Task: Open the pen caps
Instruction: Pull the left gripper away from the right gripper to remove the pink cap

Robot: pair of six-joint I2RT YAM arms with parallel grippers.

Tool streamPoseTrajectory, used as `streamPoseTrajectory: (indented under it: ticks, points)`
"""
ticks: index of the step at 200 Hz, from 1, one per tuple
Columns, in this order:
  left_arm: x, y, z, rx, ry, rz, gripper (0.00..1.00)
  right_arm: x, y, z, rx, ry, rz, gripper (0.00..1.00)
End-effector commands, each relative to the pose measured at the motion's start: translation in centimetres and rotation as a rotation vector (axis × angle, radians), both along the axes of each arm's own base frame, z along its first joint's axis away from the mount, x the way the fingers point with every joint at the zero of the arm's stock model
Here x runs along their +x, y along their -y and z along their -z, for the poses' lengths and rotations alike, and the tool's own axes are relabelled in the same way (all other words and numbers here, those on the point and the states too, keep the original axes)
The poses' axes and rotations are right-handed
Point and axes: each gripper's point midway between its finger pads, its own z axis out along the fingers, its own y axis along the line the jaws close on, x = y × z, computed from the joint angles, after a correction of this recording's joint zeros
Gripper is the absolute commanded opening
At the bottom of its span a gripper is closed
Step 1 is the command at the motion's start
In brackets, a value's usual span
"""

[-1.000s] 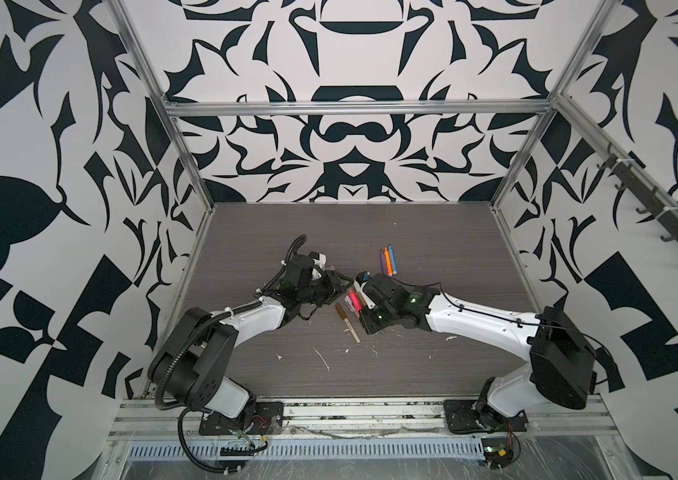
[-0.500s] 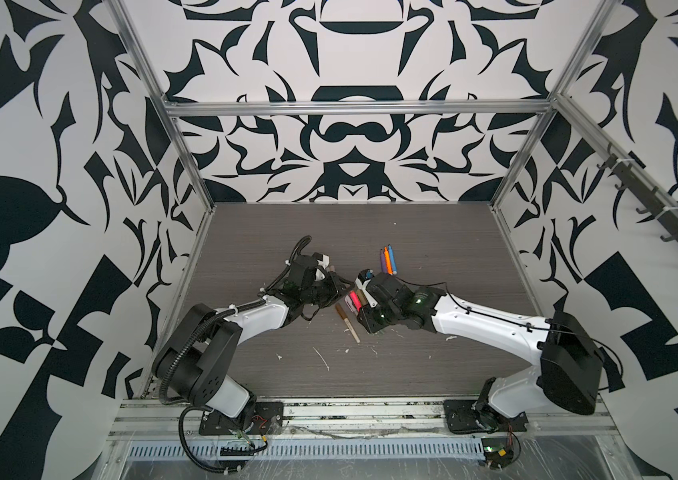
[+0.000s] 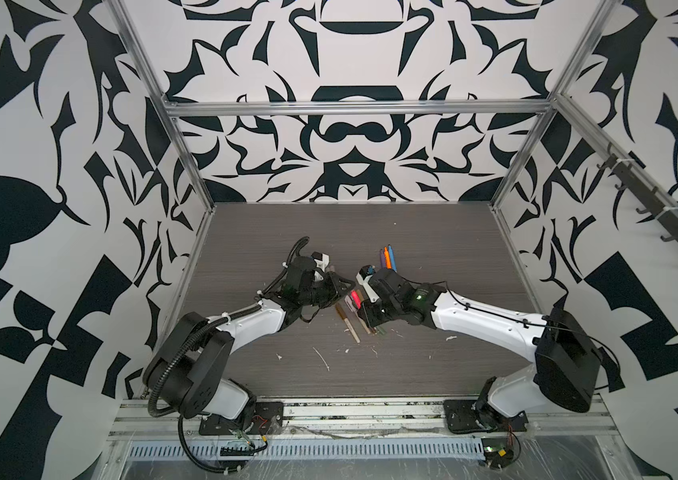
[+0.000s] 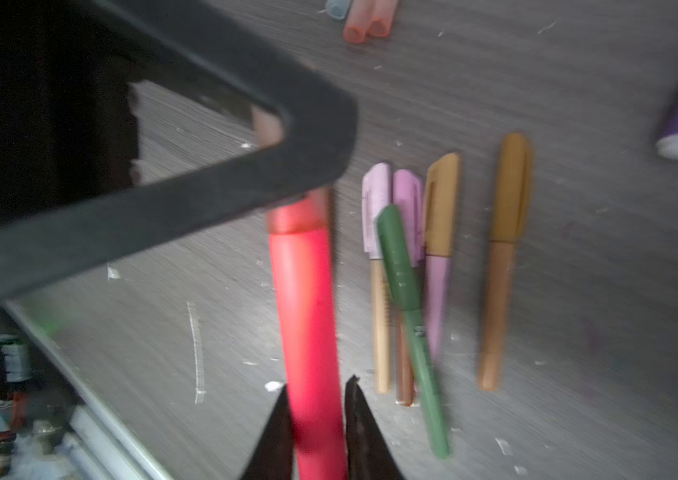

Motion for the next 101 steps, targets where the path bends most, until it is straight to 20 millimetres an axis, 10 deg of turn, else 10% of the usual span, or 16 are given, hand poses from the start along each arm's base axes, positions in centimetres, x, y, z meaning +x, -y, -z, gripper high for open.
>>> streamPoseTrajectory:
  ticks: [1,30,68,101]
  points:
    - [-0.6,0.0,-0.8,-0.023,0.009,0.008,0.00,0.7,0.3,-0.7,0.019,0.018,0.040,0.00]
    - [1.8,-1.2,-2.1,0.018,0.053,0.011,0.00,-0.2,1.5,0.5,0.002,-0.011,0.062,0.00]
    - [10.6,-9.0,-3.1,0.201,0.052,-0.107,0.00,-3.4,3.8,2.1,0.077,-0.067,0.107,0.00]
    - [11.8,-9.6,-1.5,0.261,0.033,-0.087,0.00,-3.2,8.0,1.4,0.076,-0.026,0.174,0.00]
